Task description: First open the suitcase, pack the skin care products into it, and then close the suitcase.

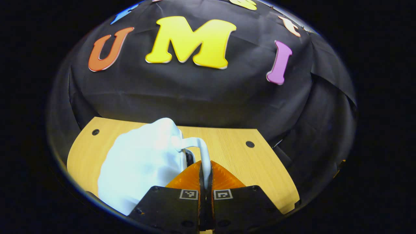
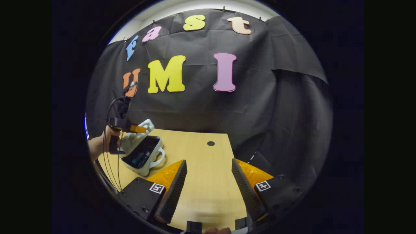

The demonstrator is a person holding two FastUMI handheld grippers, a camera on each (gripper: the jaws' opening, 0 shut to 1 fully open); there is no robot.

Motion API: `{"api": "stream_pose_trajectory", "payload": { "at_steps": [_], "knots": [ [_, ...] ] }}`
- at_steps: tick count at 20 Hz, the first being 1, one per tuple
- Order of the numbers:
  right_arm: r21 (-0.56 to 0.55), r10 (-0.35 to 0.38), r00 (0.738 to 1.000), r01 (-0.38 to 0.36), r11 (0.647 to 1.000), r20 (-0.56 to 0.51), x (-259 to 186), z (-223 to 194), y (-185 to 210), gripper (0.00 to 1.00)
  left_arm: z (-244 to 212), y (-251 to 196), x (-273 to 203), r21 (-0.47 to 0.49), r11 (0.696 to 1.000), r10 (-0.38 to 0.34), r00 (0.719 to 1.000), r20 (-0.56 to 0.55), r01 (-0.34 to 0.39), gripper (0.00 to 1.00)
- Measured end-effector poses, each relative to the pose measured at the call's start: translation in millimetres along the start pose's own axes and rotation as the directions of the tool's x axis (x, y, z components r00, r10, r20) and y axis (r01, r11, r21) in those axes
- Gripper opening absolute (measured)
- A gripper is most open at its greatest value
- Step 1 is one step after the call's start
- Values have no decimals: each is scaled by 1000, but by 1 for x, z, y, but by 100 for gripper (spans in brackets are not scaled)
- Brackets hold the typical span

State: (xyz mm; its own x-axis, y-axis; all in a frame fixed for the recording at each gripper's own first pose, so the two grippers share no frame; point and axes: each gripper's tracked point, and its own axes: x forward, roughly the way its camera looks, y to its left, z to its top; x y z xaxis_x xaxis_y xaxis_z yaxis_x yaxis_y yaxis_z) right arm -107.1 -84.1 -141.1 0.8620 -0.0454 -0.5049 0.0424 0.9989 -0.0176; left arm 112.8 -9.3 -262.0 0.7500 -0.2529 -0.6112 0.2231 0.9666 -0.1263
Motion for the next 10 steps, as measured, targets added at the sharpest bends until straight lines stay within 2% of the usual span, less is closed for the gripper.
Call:
{"api": "stream_pose_trajectory", "payload": {
  "at_steps": [3,5,7,10],
  "knots": [
    [-3,-38,999,38,999,-24,-6,-7,-17,82,-43,-16,33,27,1000,5,997,-81,-3,3],
    [2,-63,997,64,998,-35,-9,-9,-29,78,-64,-21,49,55,998,19,992,-126,-12,4],
    [11,-83,996,83,996,-42,-10,-10,-39,81,-70,-27,61,116,993,46,990,-132,-30,4],
    [30,-89,995,90,995,-45,-8,-11,-44,81,-80,-27,73,223,970,123,986,-114,-95,4]
  ]
}}
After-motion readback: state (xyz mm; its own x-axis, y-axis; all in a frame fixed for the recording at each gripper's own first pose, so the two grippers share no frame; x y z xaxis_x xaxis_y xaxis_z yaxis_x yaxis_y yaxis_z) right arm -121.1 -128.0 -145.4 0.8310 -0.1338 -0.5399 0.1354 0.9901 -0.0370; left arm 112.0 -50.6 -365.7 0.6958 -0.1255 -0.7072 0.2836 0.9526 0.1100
